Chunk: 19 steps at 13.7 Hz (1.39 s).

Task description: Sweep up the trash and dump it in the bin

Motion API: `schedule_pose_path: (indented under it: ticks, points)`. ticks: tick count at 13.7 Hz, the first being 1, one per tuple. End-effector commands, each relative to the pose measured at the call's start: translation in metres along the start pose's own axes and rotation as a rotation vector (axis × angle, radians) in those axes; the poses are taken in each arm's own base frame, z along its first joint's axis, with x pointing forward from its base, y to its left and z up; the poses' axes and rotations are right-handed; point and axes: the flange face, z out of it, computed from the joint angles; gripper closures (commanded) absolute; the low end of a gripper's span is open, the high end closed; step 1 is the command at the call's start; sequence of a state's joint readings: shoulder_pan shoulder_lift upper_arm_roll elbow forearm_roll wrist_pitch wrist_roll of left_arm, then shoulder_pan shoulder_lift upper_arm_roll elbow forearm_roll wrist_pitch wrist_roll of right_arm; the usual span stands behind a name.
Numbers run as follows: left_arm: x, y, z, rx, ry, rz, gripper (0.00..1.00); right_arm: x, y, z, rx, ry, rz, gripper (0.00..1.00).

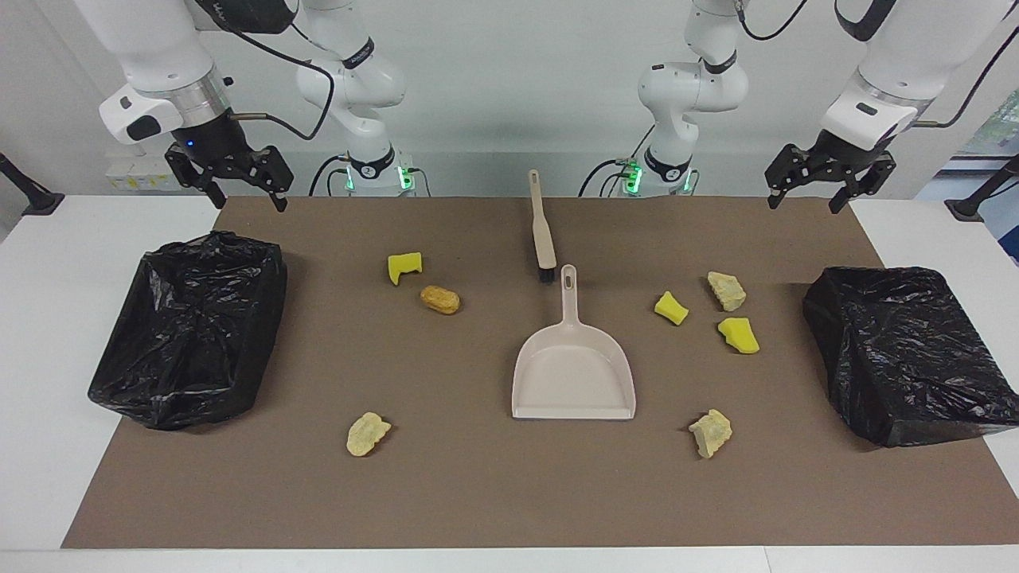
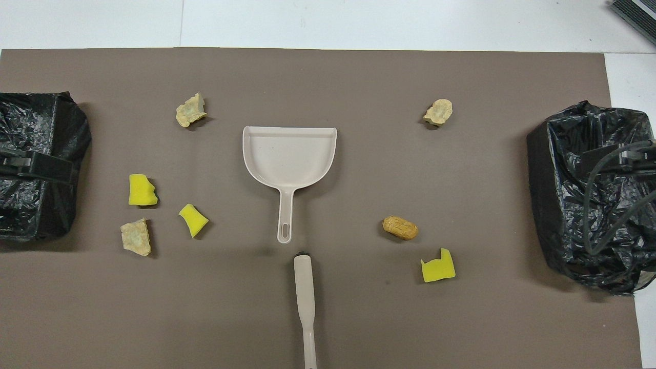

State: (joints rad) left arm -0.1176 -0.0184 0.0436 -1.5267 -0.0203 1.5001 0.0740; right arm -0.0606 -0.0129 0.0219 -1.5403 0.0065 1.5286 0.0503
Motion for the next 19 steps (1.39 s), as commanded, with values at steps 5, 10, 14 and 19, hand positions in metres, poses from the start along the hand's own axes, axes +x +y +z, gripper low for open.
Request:
schedule_pose_path:
  ticks: [5,10,14,19]
  points:
    - [-0.007,0.002,-0.004,0.005,0.006,-0.001,0.0,-0.003,0.001,0.0,-0.005,-0.001,0.023,0.0]
    - [-0.014,0.029,0.002,0.003,-0.001,0.045,0.0,-0.002,0.013,0.001,-0.022,-0.001,0.044,0.0]
    - [-0.039,0.086,0.028,-0.002,-0.046,0.123,0.0,0.0,0.025,0.0,-0.022,0.011,0.051,0.0]
    - [-0.086,0.193,0.079,0.0,-0.05,0.103,0.0,0.009,-0.002,0.016,-0.019,-0.02,0.008,0.0]
